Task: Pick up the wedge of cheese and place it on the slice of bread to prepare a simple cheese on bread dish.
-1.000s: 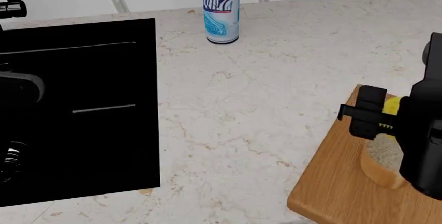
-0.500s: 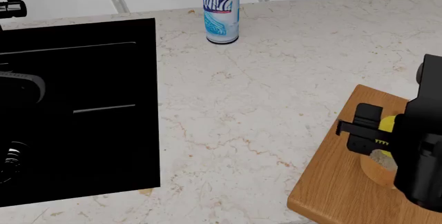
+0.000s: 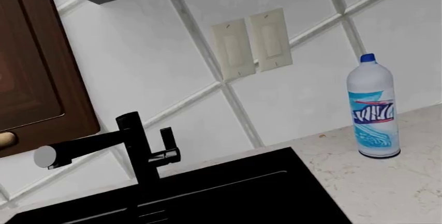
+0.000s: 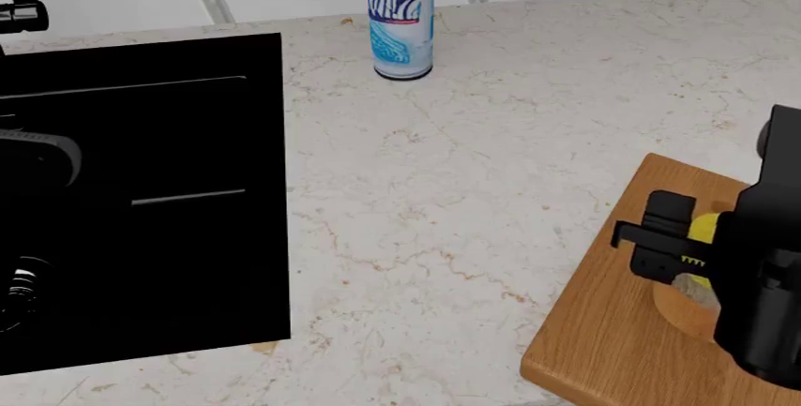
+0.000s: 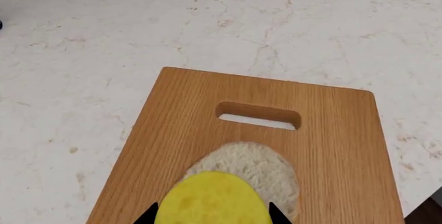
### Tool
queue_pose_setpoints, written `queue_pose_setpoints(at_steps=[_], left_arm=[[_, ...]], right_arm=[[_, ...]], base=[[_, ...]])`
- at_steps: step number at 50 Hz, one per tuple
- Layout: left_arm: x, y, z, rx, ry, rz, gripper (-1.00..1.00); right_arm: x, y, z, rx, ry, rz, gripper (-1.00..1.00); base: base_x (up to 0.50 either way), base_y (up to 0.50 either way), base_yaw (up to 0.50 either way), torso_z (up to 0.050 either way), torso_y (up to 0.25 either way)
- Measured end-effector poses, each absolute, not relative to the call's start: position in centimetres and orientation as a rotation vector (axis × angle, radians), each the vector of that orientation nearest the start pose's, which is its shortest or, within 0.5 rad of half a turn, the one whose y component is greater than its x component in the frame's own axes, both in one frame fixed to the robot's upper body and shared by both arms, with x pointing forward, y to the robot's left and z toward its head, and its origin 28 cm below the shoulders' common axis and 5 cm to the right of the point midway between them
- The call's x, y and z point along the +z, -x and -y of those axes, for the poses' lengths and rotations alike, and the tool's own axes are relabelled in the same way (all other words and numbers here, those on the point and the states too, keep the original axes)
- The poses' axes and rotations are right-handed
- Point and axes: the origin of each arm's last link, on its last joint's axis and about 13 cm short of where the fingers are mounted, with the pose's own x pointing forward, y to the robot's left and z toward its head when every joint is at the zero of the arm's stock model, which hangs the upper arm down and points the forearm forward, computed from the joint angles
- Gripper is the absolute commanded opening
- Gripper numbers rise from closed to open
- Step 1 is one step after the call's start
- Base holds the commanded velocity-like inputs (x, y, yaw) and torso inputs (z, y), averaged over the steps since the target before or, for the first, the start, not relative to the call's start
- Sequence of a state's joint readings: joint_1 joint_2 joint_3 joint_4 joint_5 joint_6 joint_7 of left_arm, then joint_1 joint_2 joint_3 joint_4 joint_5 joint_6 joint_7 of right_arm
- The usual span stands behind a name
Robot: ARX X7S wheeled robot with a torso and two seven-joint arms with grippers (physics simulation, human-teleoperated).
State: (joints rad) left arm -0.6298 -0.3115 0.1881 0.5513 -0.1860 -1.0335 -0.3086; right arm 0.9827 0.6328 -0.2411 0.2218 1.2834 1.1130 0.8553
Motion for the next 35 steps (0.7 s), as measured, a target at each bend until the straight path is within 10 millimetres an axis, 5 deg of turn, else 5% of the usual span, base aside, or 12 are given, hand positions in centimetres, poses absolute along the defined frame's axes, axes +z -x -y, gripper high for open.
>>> queue_pose_setpoints(at_steps=[12,28,35], left_arm=[[20.4,-27.0,-22.8,0.149,-0.261,0.127,1.0],[20.4,-27.0,-22.8,0.15,-0.262,0.124,1.0],[20.4,-26.9,-22.8,0.153,-0.263,0.125,1.0]], right_arm=[[22.6,-31.2,19.2,-0.293,-0.12,-0.534,1.0],[32.6,-27.6,18.4,-0.276,-0.056,-0.242,1.0],[35.3,-25.0,16.5,-0.206,0.0,-0.12,1.0]], base=[[0.0,0.0,0.0,0.0,0.0],[0.0,0.0,0.0,0.0,0.0],[0.0,0.0,0.0,0.0,0.0]])
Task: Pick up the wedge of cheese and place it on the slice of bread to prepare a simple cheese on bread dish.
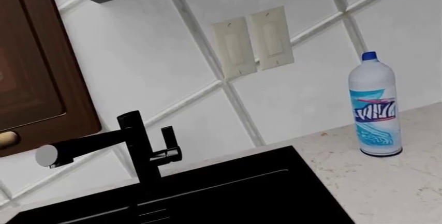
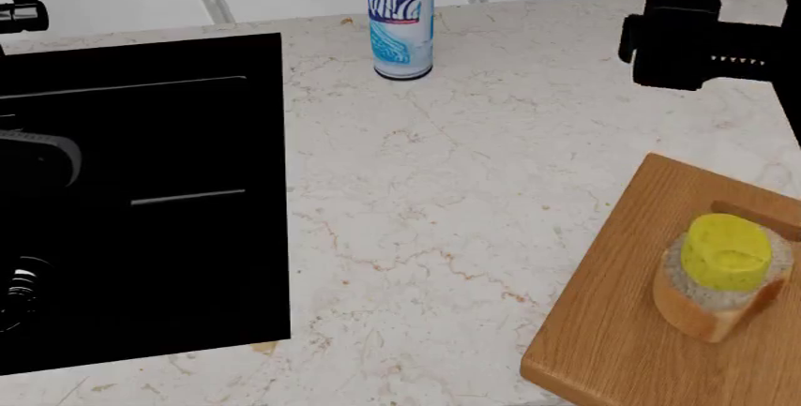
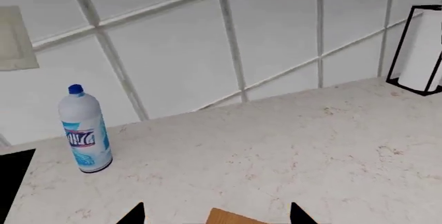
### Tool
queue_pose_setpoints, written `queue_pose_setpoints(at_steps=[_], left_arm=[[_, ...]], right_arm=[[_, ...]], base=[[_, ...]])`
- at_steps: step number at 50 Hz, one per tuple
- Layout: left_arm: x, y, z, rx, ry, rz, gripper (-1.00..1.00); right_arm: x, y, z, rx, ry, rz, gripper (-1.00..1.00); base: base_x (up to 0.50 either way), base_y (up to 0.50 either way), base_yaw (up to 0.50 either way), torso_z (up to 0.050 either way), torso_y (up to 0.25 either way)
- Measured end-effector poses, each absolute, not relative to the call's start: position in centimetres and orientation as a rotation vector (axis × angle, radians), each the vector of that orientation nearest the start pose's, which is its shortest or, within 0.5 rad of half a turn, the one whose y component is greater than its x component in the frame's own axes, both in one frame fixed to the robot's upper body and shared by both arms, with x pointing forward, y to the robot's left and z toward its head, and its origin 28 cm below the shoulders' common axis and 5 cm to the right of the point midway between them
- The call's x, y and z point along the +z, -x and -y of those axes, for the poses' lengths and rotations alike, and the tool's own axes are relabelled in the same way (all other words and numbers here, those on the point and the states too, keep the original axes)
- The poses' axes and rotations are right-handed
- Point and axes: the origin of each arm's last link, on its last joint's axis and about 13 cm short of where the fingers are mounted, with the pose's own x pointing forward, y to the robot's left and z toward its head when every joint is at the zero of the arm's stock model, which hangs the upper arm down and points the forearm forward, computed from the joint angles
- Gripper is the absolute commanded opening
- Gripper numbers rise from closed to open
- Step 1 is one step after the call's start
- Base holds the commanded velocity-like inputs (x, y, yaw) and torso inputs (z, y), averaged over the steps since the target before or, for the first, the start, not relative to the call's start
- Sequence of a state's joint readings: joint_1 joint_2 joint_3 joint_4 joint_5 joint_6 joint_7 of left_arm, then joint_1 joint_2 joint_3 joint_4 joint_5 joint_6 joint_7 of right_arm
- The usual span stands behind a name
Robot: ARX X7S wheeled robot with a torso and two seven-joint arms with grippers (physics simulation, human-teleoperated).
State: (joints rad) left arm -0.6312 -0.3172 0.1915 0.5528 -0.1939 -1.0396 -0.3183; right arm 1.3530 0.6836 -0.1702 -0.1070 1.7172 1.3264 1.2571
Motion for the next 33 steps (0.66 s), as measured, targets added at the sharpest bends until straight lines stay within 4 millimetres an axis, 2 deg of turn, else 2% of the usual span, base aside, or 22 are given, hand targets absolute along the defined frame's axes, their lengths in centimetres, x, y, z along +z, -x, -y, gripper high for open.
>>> queue_pose_setpoints(at_steps=[5,12,23,33], left_arm=[[20.5,-26.9,-22.8,0.154,-0.263,0.124,1.0],[20.5,-26.9,-22.8,0.152,-0.262,0.124,1.0],[20.5,-26.9,-22.8,0.148,-0.257,0.132,1.0],[20.6,-26.9,-22.8,0.146,-0.251,0.149,1.0]], right_arm=[[35.7,-23.5,14.8,-0.123,0.048,-0.061,1.0],[34.6,-22.5,12.6,0.0,0.108,-0.01,1.0],[30.5,-22.6,9.5,0.14,0.134,0.08,1.0],[26.8,-22.4,8.1,0.183,0.1,0.153,1.0]], base=[[0.0,0.0,0.0,0.0,0.0],[0.0,0.0,0.0,0.0,0.0],[0.0,0.0,0.0,0.0,0.0],[0.0,0.0,0.0,0.0,0.0]])
